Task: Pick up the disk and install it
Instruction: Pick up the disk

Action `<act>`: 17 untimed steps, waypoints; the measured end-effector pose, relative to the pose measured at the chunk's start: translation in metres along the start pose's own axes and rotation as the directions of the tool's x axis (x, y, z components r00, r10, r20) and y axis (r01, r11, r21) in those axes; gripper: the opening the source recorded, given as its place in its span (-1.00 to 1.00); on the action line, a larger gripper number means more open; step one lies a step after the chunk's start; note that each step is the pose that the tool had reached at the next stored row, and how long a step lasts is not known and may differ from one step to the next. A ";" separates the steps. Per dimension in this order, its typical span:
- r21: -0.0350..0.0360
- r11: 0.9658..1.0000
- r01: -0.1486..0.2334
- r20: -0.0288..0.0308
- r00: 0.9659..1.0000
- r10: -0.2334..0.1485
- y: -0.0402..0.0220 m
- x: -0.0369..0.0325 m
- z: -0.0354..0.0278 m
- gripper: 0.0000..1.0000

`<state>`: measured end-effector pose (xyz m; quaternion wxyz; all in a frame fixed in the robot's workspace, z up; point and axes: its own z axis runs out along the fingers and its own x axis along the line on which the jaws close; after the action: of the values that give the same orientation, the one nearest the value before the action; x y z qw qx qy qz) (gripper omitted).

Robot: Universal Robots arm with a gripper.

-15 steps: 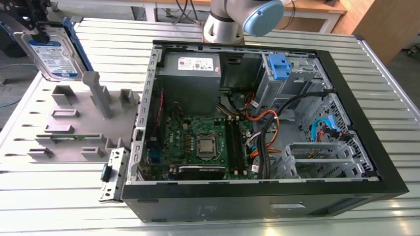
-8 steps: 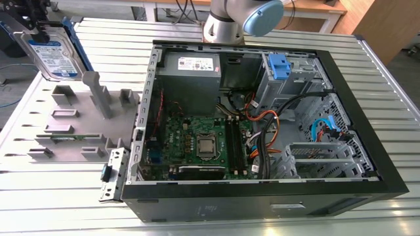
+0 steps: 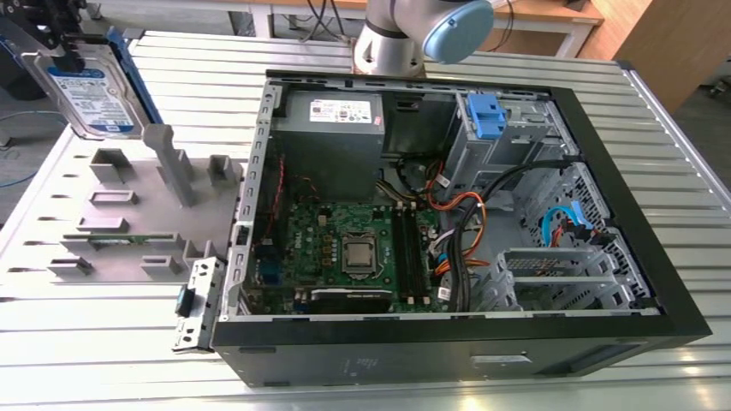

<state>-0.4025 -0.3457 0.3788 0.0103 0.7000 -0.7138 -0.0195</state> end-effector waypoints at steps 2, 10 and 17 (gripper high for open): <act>0.000 1.000 0.000 0.000 1.000 0.000 0.0002 -0.0001 -0.0039 -0.30; 0.000 1.000 0.000 0.000 1.000 0.000 0.0010 -0.0003 -0.0238 -0.30; 0.000 1.000 0.000 0.000 1.000 0.000 0.0017 -0.0005 -0.0396 -0.30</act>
<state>-0.4025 -0.3456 0.4185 0.0102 0.6999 -0.7139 -0.0195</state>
